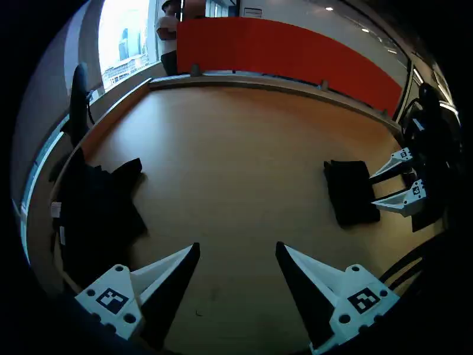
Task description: Fold towel
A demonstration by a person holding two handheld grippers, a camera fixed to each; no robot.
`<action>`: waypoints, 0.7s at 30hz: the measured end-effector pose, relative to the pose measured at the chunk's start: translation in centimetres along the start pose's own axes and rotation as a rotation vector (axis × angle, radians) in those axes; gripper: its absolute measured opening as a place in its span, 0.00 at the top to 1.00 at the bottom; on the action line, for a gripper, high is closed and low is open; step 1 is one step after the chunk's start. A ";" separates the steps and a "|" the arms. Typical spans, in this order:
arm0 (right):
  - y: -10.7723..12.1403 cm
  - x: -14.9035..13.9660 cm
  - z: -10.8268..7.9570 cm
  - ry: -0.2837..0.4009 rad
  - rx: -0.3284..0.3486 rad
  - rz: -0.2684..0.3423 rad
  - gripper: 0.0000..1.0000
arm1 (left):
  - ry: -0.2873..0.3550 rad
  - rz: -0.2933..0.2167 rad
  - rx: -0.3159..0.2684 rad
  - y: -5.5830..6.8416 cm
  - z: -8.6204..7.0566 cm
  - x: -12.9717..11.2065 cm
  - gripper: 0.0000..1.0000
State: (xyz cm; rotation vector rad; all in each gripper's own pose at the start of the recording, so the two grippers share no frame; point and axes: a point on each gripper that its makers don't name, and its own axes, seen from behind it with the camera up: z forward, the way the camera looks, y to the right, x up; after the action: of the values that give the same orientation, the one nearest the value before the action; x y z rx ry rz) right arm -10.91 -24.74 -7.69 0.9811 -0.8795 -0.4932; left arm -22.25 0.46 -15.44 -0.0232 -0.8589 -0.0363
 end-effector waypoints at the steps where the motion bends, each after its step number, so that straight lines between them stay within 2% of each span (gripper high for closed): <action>1: 0.1 -0.3 -0.1 -0.002 -0.005 0.004 0.27 | 0.000 0.001 0.000 0.0 0.0 0.0 0.05; 21: 1.1 -7.0 -2.5 -0.062 -0.081 0.097 0.27 | 0.002 0.024 -0.008 0.7 0.2 0.5 0.05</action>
State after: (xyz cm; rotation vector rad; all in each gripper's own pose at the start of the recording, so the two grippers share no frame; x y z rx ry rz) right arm -12.90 -17.95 -10.29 0.8491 -0.9504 -0.4752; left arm -22.04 1.19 -15.00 -0.0409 -0.8563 -0.0172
